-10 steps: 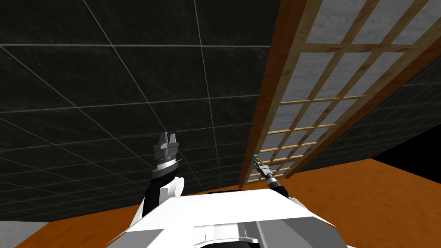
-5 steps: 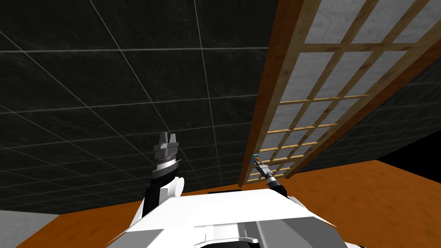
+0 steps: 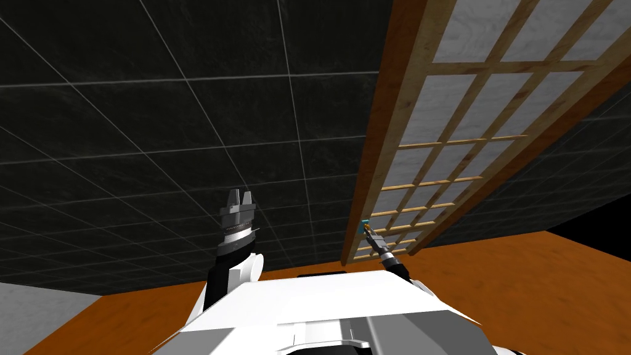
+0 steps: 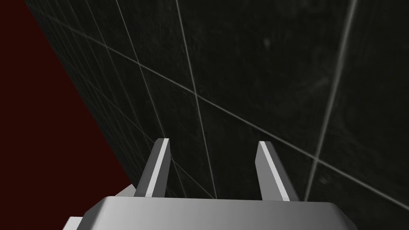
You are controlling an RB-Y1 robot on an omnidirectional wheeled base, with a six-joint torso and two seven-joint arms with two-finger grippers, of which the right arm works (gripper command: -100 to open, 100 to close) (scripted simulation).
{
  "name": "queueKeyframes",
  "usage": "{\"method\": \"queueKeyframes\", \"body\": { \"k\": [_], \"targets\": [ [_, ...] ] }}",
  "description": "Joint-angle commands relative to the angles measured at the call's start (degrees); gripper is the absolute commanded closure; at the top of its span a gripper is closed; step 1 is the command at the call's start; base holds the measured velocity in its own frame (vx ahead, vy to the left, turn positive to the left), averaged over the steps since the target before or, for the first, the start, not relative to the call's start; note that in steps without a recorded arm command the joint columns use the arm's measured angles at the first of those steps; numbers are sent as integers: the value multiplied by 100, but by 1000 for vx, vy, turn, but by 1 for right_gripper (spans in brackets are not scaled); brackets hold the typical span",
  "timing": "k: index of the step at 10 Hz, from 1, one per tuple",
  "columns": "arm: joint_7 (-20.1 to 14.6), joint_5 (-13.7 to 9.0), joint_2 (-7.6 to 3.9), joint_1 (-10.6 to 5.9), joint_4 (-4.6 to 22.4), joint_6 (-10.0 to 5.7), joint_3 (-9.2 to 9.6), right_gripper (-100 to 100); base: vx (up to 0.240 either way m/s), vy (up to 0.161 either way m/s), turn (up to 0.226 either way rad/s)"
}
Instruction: Pull the door open
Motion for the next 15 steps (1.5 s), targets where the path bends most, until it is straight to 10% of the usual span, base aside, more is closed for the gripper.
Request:
{"method": "queueKeyframes", "body": {
  "k": [1, 3, 4, 15],
  "targets": [
    [-271, -66, 22, -16, 36, 1, 63, 100, -50, -12, 37],
    [-607, -163, 24, -35, 31, 26, 124, 100, -51, -17, 43],
    [-311, -81, -15, 105, -79, -14, 72, -100, -36, 4, -29],
    [1162, 352, -290, 728, -178, -729, -133, -100, -35, 22, -51]
  ]
}}
